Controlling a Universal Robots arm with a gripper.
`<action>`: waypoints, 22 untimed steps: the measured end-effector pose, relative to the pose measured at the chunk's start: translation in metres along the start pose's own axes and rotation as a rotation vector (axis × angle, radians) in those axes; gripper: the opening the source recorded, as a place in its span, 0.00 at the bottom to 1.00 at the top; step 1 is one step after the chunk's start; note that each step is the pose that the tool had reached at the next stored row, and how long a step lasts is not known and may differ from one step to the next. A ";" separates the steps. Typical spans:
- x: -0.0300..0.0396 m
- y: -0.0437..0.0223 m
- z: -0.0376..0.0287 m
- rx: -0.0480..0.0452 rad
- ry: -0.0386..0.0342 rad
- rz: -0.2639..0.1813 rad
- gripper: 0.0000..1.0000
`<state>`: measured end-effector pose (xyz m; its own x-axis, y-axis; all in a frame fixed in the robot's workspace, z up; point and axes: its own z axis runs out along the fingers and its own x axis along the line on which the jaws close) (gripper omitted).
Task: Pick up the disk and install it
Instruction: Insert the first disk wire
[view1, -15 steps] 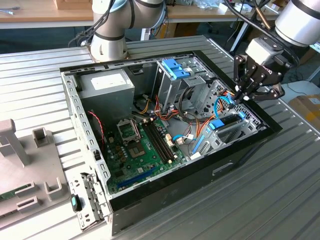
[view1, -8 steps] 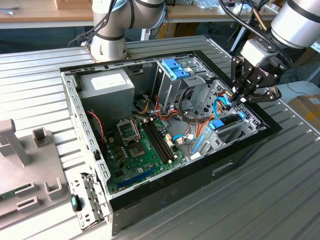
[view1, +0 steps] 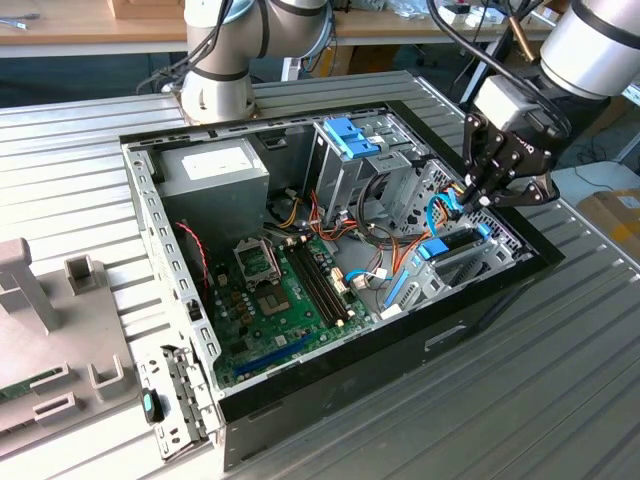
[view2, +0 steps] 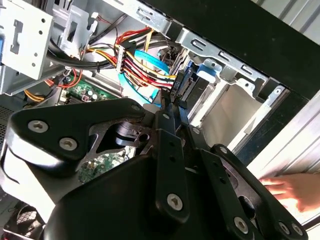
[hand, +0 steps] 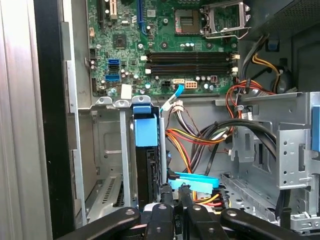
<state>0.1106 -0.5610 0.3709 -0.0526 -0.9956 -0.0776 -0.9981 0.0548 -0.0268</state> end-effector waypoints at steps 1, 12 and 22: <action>0.0026 0.0000 -0.0001 0.0001 -0.0014 0.004 0.17; 0.0129 0.0101 0.0043 0.0007 -0.0040 0.012 0.17; 0.0140 0.0104 0.0188 0.0022 -0.0026 0.029 0.17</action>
<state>0.1000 -0.5730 0.3509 -0.0815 -0.9934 -0.0810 -0.9961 0.0839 -0.0266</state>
